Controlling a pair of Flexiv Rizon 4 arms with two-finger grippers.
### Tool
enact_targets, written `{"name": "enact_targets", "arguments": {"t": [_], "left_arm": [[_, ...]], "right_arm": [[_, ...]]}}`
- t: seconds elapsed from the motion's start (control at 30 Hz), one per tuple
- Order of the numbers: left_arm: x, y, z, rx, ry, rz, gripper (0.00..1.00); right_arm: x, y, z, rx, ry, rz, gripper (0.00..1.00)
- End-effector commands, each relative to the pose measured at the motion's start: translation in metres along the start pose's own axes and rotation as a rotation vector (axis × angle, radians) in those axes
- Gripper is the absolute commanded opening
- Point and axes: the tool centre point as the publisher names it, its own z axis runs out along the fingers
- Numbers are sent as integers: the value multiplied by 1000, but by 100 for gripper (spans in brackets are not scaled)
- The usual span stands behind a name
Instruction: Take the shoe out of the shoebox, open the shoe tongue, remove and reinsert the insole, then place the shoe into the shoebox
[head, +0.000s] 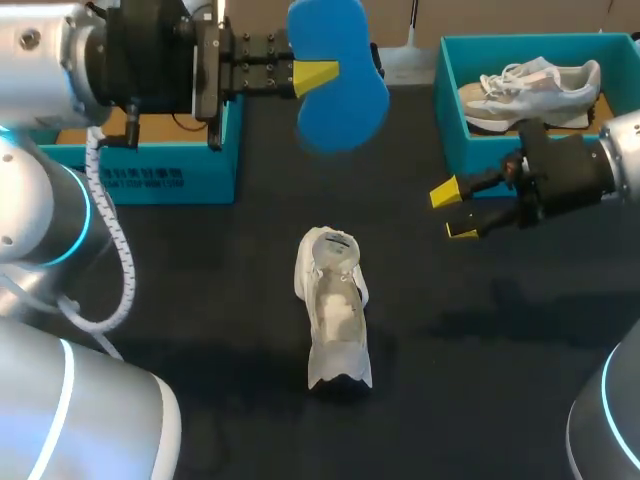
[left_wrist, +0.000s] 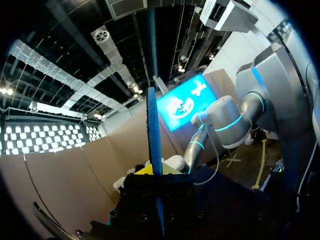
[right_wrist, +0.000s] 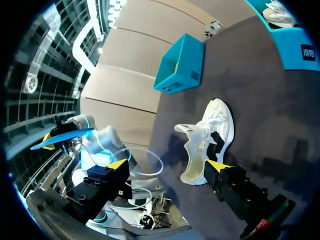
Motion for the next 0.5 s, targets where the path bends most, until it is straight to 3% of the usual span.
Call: {"name": "enact_targets", "arguments": {"t": [0.03,0.13,0.37,0.5], "left_arm": [[5,5,0,77,-9,3,0],[5,5,0,77,-9,3,0],[-3,3,-13,-49,-12,257,0],[-8,13,-21,-102,-14,395,0]], "right_arm": [[1,0,1,-1,-3,1,100],[1,0,1,-1,-3,1,100],[1,0,1,-1,-3,1,100],[1,0,1,-1,-3,1,100]]}}
